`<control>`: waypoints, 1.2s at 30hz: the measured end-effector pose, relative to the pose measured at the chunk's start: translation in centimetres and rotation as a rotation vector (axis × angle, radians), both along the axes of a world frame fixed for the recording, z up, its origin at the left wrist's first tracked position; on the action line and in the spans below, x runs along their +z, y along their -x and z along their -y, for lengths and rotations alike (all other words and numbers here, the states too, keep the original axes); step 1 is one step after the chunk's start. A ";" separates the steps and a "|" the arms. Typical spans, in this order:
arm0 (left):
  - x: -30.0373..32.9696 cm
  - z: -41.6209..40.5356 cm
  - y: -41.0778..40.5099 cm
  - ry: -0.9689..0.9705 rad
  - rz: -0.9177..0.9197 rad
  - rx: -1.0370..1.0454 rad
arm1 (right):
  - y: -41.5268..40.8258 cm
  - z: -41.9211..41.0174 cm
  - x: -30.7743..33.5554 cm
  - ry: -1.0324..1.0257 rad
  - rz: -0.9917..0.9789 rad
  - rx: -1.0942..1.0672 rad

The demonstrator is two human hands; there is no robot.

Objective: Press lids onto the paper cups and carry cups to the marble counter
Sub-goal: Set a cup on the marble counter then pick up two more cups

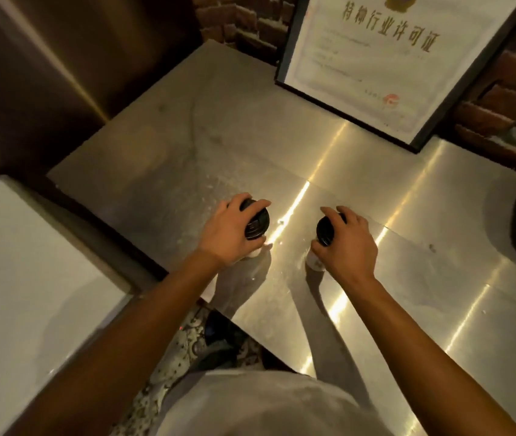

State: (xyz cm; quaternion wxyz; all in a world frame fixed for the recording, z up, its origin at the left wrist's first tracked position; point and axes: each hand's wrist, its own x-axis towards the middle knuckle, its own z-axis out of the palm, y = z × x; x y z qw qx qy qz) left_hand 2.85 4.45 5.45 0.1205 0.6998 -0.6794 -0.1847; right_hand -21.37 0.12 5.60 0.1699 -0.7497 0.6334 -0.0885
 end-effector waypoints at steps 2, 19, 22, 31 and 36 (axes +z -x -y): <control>1.7 -3.5 -1.8 0.034 0.017 0.117 | -2.5 -0.9 1.6 0.038 0.043 0.151; 9.3 -36.1 -13.6 0.362 0.259 0.815 | -25.3 -20.4 9.3 0.199 0.196 0.942; 9.9 -44.0 -15.7 0.352 0.284 0.921 | -29.0 -27.1 9.7 0.191 0.250 1.039; 10.9 -68.0 -18.3 0.362 0.326 1.275 | -38.8 -48.3 9.9 0.148 0.334 1.345; 10.5 -78.4 -18.1 0.347 0.326 1.487 | -43.3 -58.7 10.2 0.133 0.393 1.557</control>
